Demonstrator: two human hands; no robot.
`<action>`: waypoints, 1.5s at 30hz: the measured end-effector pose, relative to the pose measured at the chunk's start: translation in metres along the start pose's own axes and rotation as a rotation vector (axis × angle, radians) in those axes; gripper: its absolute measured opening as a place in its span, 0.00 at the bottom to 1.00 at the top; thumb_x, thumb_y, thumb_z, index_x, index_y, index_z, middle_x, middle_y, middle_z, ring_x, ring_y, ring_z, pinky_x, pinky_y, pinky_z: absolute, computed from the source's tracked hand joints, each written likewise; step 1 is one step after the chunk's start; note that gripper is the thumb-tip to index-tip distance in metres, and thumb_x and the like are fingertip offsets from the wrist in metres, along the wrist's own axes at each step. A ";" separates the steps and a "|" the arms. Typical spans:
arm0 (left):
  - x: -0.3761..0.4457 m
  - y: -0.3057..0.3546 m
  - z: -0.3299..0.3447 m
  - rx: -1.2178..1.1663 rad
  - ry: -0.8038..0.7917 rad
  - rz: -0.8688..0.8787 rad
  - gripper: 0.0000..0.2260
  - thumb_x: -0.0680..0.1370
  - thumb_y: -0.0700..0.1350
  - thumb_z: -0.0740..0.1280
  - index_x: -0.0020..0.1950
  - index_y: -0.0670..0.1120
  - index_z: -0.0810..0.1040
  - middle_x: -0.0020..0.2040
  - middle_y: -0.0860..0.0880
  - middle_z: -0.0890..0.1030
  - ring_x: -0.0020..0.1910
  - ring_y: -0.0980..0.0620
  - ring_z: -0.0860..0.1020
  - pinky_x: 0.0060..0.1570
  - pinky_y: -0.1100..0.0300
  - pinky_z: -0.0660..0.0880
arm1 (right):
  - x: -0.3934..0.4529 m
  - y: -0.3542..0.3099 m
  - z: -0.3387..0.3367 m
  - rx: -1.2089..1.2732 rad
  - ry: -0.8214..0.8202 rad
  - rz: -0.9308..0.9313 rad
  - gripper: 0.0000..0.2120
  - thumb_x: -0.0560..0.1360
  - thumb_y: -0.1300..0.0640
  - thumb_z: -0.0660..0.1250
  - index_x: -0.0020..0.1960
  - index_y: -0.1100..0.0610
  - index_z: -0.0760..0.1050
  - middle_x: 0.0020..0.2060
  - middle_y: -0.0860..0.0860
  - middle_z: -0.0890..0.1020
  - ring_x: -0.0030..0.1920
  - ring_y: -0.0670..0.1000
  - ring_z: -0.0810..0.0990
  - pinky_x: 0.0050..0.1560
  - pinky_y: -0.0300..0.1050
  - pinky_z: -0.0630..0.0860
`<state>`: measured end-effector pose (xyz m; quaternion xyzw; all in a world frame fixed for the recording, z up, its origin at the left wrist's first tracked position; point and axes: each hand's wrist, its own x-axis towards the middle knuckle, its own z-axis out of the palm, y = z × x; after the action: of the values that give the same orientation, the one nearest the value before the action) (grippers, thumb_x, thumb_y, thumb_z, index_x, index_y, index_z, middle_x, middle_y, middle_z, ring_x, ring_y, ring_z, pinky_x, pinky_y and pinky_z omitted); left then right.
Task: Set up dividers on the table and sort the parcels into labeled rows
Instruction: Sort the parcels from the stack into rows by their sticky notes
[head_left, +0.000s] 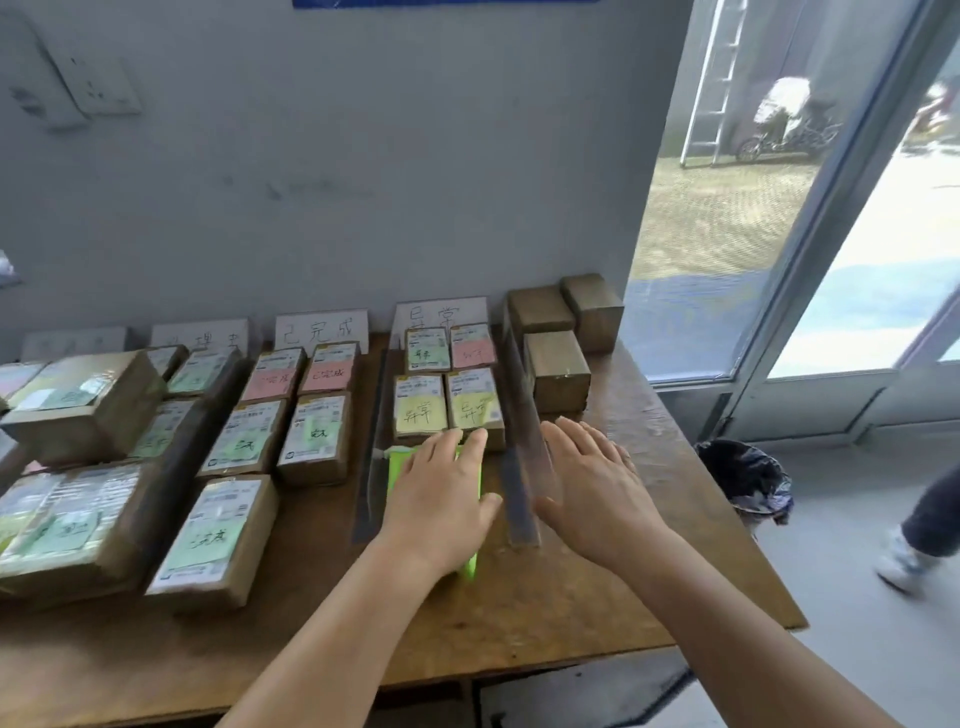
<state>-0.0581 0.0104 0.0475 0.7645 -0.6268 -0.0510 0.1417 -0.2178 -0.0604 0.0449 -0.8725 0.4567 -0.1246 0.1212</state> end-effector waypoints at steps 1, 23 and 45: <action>0.004 0.012 0.002 -0.010 -0.003 -0.002 0.31 0.79 0.56 0.62 0.78 0.52 0.52 0.77 0.50 0.58 0.76 0.50 0.55 0.73 0.51 0.55 | -0.001 0.012 -0.005 0.002 0.002 0.008 0.39 0.75 0.46 0.67 0.77 0.49 0.48 0.77 0.46 0.52 0.76 0.50 0.47 0.74 0.48 0.46; 0.184 0.081 0.044 -0.054 -0.165 -0.033 0.31 0.79 0.55 0.62 0.78 0.49 0.54 0.74 0.45 0.61 0.72 0.43 0.61 0.69 0.49 0.62 | 0.106 0.136 -0.025 0.013 -0.016 0.214 0.34 0.76 0.45 0.63 0.76 0.52 0.52 0.75 0.47 0.57 0.74 0.51 0.55 0.71 0.49 0.57; 0.278 0.092 0.127 -0.225 -0.137 -0.505 0.23 0.79 0.50 0.61 0.73 0.47 0.62 0.69 0.41 0.65 0.66 0.41 0.66 0.65 0.50 0.65 | 0.227 0.186 0.038 0.268 -0.248 0.070 0.20 0.79 0.58 0.55 0.70 0.56 0.64 0.70 0.47 0.65 0.67 0.54 0.68 0.62 0.47 0.68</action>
<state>-0.1191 -0.2959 -0.0202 0.8707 -0.4149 -0.2056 0.1657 -0.2223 -0.3475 -0.0267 -0.8407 0.4479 -0.0716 0.2958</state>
